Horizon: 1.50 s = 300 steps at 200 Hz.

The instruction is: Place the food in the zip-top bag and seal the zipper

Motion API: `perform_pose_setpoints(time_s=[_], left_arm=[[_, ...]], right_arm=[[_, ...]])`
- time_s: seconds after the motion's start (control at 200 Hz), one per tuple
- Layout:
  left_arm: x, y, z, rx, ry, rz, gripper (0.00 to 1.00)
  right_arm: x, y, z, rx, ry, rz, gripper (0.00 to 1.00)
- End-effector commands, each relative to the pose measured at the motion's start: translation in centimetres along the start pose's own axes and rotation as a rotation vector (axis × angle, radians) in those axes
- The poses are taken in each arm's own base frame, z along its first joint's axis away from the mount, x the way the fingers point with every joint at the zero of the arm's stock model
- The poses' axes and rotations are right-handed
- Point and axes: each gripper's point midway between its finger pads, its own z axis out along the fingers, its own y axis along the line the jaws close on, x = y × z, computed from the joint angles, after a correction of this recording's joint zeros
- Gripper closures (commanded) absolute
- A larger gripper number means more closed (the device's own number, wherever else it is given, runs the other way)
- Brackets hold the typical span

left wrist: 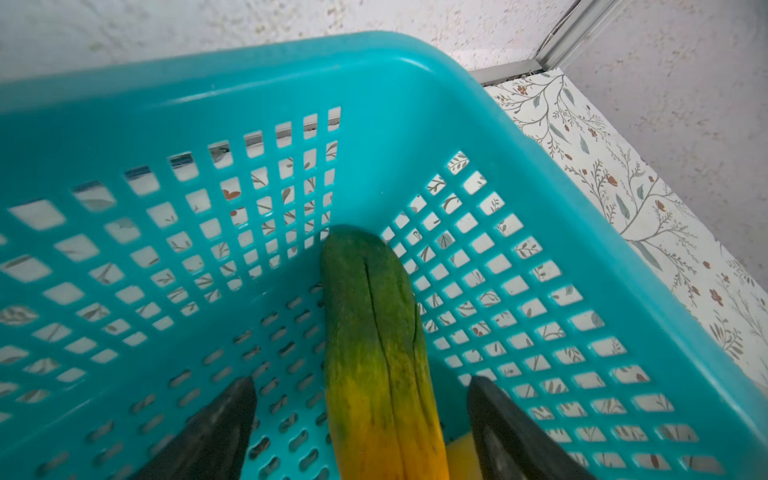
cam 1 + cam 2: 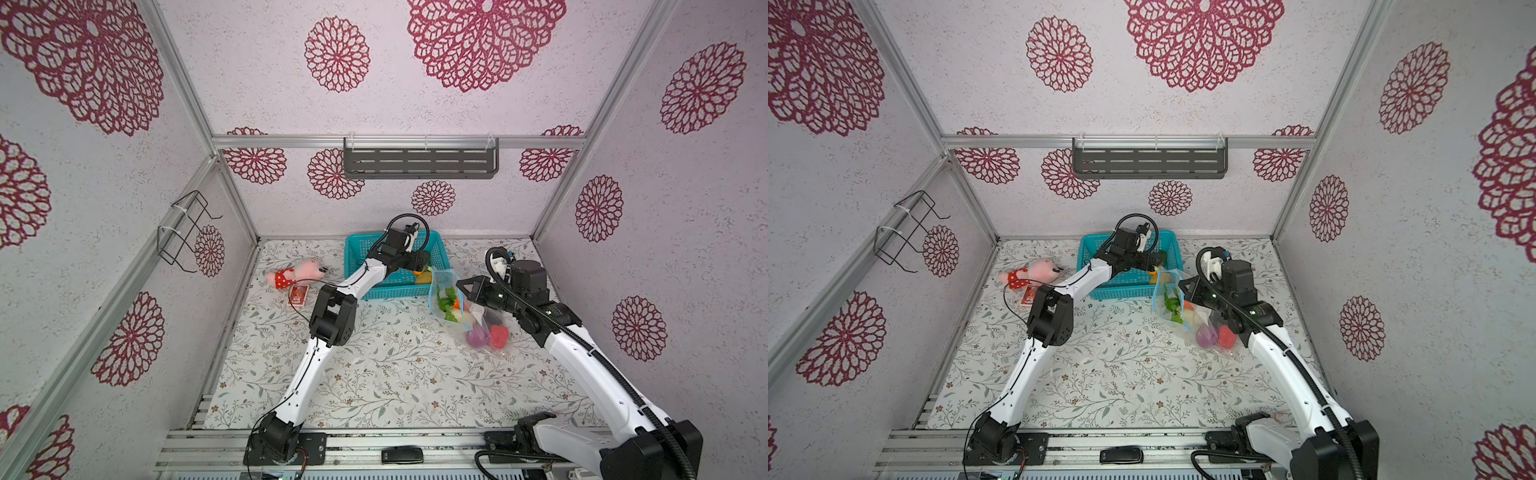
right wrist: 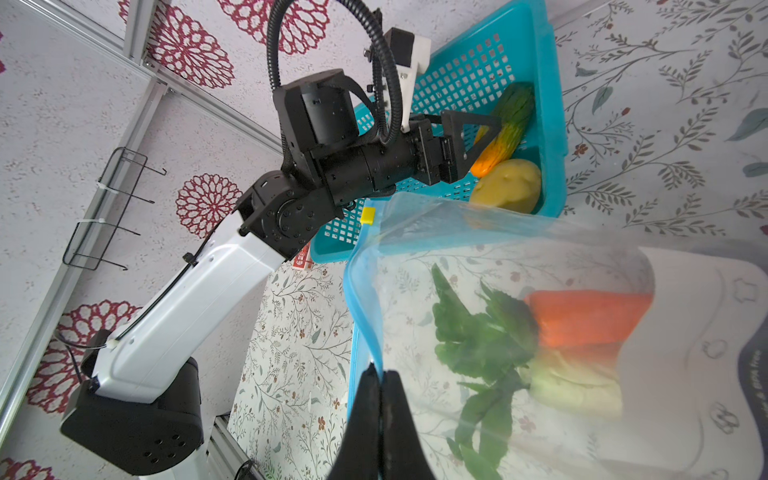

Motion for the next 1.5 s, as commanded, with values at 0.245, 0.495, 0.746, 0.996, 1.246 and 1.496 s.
perform_pose_setpoints(time_s=[0.245,0.495,0.746,0.996,1.246,1.496], left_arm=[[-0.1,-1.7,0.6,0.025,0.018,0.020,0.04],[1.3,-1.4,0.6,0.018,0.073,-0.053,0.08],[2.2,-0.4,0.9,0.008,0.100,-0.122,0.19],[2.6,1.5,0.6,-0.032,0.117,-0.161,0.32],[2.3,2.9,-1.0,-0.105,0.125,-0.116,0.41],[1.7,3.2,-2.2,-0.116,0.115,-0.093,0.50]], right_arm=[[-1.2,0.5,-0.3,-0.035,-0.040,-0.028,1.00],[-1.4,0.7,-0.5,-0.050,-0.046,-0.029,1.00],[-1.6,0.9,-0.8,-0.067,-0.052,-0.034,1.00],[-1.8,1.0,-1.4,-0.071,-0.062,-0.037,1.00],[-1.9,1.2,-1.9,-0.078,-0.072,-0.039,1.00],[-1.7,1.0,-1.9,-0.083,-0.072,-0.034,1.00]])
